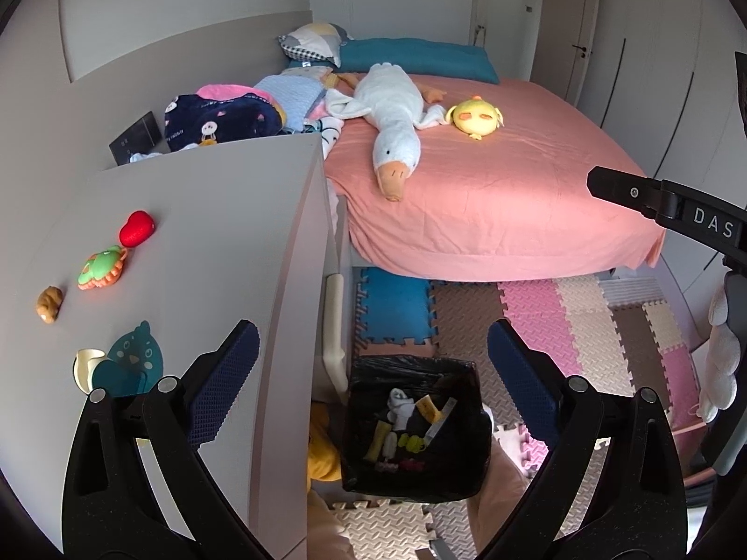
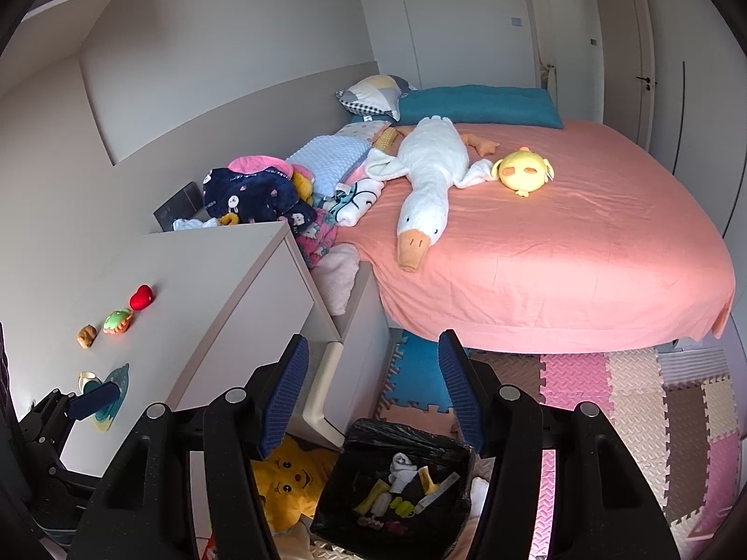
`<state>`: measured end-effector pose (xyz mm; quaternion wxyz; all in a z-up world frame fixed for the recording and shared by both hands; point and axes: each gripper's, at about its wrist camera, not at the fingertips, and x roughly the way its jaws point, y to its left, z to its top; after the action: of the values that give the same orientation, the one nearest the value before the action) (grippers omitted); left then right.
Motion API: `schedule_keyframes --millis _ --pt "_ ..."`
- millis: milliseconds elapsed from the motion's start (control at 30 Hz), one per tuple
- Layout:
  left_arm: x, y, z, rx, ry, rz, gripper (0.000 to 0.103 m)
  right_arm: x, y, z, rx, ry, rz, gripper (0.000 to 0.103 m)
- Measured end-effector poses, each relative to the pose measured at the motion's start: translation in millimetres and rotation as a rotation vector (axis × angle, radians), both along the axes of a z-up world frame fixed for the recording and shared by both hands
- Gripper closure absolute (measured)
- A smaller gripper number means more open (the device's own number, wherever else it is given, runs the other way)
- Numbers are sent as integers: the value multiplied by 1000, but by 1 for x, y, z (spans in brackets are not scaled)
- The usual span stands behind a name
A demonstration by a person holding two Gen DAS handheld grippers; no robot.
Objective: Collect trash
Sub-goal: 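Move both open grippers back over the desk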
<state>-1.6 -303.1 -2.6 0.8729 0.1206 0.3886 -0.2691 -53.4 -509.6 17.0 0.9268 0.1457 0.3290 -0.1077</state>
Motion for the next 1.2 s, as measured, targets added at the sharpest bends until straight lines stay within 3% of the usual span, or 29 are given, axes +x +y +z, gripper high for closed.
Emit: schedule_keyframes --millis 600,933,1200 --pt "14 86 6 -5 -36 167 8 30 68 4 18 -12 130 44" --pt "34 143 -6 -12 -11 281 8 55 113 -2 15 5 217 43" --pt "55 161 -23 15 4 331 9 69 129 -9 19 13 253 43"
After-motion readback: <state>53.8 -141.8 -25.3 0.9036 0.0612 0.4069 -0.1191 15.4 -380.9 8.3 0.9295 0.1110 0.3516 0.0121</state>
